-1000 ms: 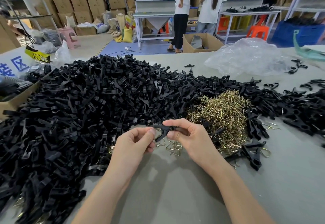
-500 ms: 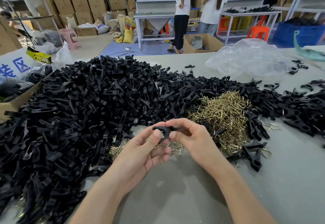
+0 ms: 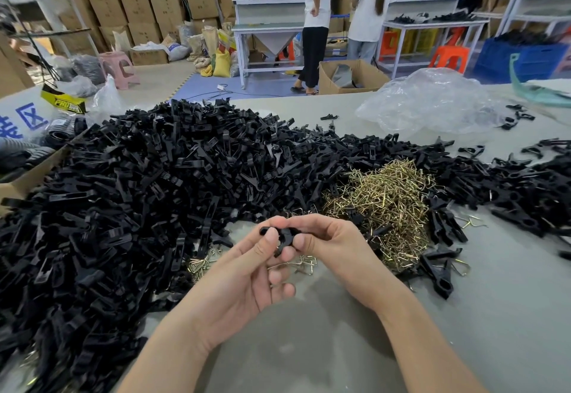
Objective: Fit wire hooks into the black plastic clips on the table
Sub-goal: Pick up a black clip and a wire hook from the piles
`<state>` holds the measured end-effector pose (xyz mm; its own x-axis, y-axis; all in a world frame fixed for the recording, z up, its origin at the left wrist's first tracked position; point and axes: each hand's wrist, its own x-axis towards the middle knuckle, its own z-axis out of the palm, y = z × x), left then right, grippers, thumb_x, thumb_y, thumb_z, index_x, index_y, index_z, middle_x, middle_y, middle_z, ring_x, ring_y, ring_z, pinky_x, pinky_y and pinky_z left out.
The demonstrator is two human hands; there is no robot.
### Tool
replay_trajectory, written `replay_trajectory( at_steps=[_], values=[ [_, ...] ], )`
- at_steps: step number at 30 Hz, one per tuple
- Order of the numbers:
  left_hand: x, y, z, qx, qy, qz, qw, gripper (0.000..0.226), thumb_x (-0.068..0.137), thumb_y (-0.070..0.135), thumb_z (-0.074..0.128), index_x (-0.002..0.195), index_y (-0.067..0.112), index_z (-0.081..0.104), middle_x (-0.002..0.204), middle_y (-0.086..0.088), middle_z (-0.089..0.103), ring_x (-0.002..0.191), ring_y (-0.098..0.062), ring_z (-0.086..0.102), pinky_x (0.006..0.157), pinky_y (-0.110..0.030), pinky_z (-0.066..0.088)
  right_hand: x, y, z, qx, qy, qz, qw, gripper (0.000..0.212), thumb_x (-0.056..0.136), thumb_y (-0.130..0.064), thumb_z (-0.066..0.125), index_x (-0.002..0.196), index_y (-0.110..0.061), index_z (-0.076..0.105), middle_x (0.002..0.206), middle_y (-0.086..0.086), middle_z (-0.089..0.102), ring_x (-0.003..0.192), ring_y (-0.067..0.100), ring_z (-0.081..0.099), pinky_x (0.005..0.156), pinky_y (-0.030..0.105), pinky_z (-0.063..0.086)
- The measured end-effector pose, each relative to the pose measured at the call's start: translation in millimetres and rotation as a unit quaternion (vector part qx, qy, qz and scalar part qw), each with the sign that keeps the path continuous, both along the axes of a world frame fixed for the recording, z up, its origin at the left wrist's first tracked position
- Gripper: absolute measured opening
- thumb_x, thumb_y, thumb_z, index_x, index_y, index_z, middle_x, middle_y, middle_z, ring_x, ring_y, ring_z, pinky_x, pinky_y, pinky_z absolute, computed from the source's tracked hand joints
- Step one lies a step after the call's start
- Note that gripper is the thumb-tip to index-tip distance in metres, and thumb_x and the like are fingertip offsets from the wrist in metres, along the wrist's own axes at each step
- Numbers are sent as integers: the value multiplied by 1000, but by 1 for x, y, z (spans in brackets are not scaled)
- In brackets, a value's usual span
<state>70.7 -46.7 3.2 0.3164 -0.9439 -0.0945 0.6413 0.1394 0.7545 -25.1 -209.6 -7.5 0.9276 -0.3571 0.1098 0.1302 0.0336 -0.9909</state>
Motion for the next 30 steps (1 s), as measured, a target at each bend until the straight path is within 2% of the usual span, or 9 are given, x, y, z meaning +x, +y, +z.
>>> replay_trajectory(
  at_steps=[2,5,11,15,19,23,27,30],
  values=[
    [0,0,-1,-9,9,-4,1000,39,78,34,84,113,24,71,84,-3,61,56,-9,50,63,-30,56,-1,0,0,-1,-6,1,1000,24,89,-4,70,111,-12,75,106,-5,77,93,4,71,83,14,52],
    [-1,0,-2,-18,32,-8,999,34,79,36,83,107,24,72,80,-1,58,54,-8,47,62,-29,56,-1,2,1,-3,-8,4,1000,24,88,-5,72,109,-16,77,106,-6,77,94,0,69,83,13,51],
    [-2,-2,-5,-32,85,-16,996,36,77,39,85,107,23,71,77,0,54,52,-6,46,62,-26,55,-1,3,2,3,-8,17,1000,28,87,-10,72,116,-9,74,121,6,73,108,16,68,92,23,52],
    [-1,-1,-7,-37,82,-13,996,49,76,39,85,121,24,70,77,0,55,52,-4,46,63,-25,55,-1,6,5,43,0,11,999,25,76,-22,77,100,-25,80,115,11,74,101,16,70,92,25,54],
    [-3,-2,-5,-47,85,-1,995,43,73,34,88,111,19,74,75,-2,58,50,-3,46,62,-24,54,-1,4,4,37,4,10,999,29,77,-22,79,106,-19,79,115,14,73,110,28,69,100,30,52],
    [-5,-3,-4,-52,83,6,995,38,72,31,89,105,17,76,73,-5,59,47,-3,46,62,-25,54,-2,3,5,43,-5,35,998,32,84,-14,75,116,-10,75,120,11,73,116,28,67,103,30,51],
    [-6,-3,-3,-52,86,6,995,33,73,30,88,101,17,76,71,-4,58,47,-3,45,63,-26,54,-2,3,5,35,3,26,999,30,81,-21,78,111,-17,77,116,8,74,115,31,67,104,35,51],
    [-6,-3,-3,-54,87,5,995,29,76,30,86,99,17,75,71,-5,60,46,-3,45,65,-26,54,-2,3,5,32,5,24,999,29,79,-23,79,107,-21,78,112,7,75,111,32,68,98,31,53]
  ],
)
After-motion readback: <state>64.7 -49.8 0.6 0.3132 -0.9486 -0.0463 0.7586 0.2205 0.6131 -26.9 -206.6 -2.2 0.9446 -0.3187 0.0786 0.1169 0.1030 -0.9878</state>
